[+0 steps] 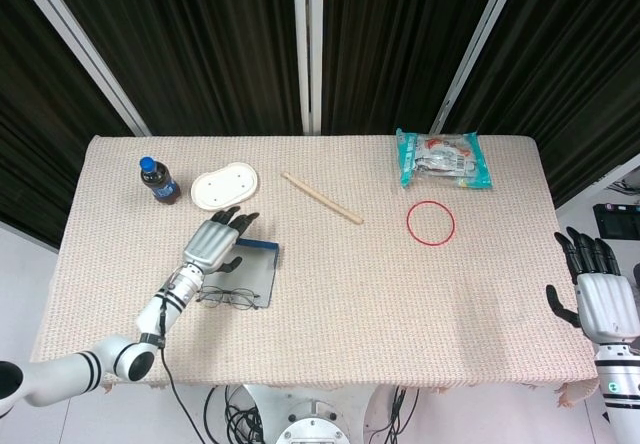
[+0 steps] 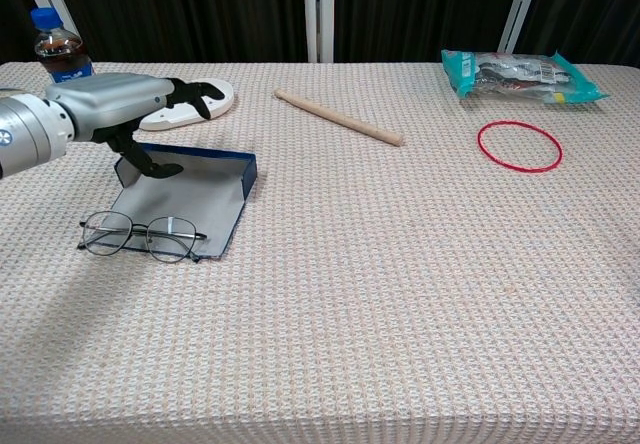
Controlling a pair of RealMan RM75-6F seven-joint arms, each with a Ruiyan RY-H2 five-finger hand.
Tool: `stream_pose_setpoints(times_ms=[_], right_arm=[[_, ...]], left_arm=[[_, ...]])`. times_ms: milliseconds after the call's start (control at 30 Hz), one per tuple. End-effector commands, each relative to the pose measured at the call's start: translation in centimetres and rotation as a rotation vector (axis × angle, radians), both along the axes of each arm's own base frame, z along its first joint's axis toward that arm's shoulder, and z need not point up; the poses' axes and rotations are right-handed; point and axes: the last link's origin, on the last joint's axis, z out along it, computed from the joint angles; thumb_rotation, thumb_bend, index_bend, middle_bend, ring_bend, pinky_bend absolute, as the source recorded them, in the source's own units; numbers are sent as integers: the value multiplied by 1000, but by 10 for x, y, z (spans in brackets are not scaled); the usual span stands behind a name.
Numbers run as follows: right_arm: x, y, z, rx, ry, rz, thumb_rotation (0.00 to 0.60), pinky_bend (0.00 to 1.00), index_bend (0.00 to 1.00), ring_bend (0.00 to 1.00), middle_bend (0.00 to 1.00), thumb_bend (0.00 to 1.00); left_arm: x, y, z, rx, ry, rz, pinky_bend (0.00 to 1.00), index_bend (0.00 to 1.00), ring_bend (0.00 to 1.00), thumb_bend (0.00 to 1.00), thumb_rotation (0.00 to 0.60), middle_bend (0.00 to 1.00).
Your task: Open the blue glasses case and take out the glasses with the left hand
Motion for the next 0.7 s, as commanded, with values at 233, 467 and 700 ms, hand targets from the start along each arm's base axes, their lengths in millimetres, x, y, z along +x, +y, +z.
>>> stream_pose_setpoints(times_ms=[233,467,700], right_arm=[[-1,0,4,-14,1,-1,600,0,0,0,18,378],[2,-2,8,-25,-2,6,600,0,0,0,17,378],[7,-4,10,-36,-11,23,600,0,0,0,17,378]], left_arm=[[11,-17,32,23,-73,-40,155,170,12,300,600,136],[-3,-54,58,-102,4,91,156,237,12,303,600,133],[-19,-69,52,-141,91,169,156,231,12,310,600,129]])
